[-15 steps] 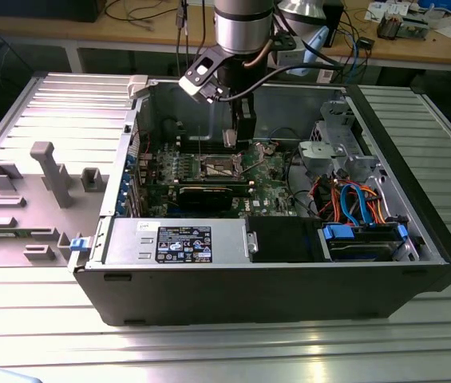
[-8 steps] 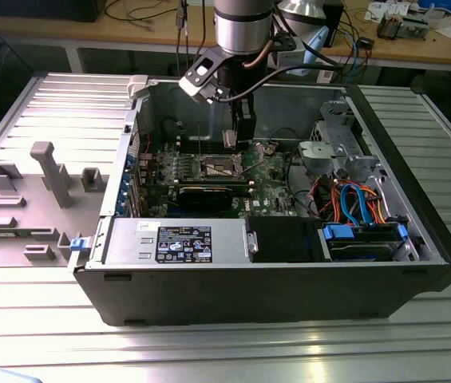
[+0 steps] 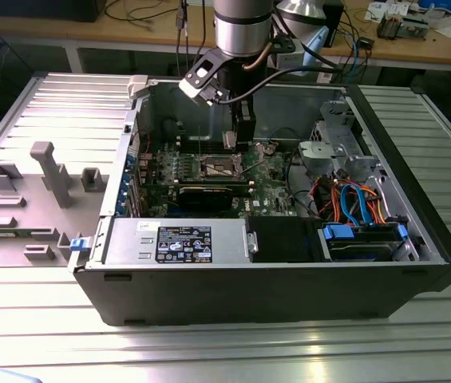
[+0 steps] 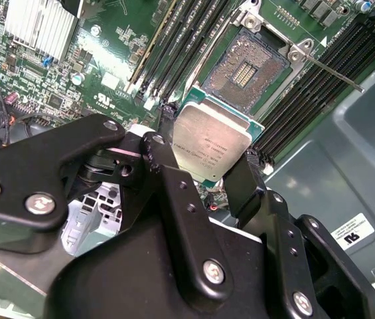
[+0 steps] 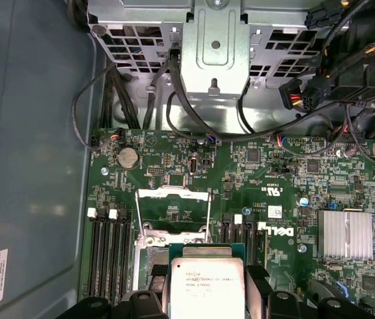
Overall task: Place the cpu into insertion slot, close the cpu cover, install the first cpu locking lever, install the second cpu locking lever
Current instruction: 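Place the cpu into insertion slot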
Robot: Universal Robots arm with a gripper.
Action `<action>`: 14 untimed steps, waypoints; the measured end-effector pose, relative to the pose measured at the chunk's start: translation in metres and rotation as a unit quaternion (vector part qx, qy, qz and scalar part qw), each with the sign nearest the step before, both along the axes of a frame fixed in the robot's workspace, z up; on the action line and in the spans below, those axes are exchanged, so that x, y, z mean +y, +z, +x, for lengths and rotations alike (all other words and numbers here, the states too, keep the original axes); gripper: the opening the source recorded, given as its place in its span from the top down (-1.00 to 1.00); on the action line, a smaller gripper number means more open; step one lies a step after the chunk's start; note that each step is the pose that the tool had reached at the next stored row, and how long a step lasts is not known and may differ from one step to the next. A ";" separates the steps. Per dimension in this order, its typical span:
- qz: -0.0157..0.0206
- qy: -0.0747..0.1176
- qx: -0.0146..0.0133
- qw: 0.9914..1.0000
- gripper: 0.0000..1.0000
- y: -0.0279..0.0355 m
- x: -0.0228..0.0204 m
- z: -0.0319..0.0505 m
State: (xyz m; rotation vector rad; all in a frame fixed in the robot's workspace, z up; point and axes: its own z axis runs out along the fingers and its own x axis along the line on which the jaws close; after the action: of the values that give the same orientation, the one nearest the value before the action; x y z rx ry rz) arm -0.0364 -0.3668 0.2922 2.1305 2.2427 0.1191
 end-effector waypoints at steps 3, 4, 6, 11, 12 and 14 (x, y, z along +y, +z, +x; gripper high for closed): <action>0.000 0.000 0.000 1.000 -0.09 -0.0005 0.0000 0.0000; 0.000 0.000 0.000 1.000 -0.09 -0.0005 0.0000 0.0000; 0.000 0.000 0.000 1.000 -0.09 -0.0005 0.0000 0.0000; 0.000 0.000 0.000 1.000 -0.09 -0.0006 0.0000 -0.0001; 0.000 0.000 0.000 1.000 -0.09 -0.0013 0.0001 -0.0001; 0.000 0.000 0.000 1.000 -0.09 -0.0030 0.0000 -0.0006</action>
State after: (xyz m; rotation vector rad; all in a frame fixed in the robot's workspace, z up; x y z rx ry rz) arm -0.0370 -0.3668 0.2892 2.1305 2.2427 0.1193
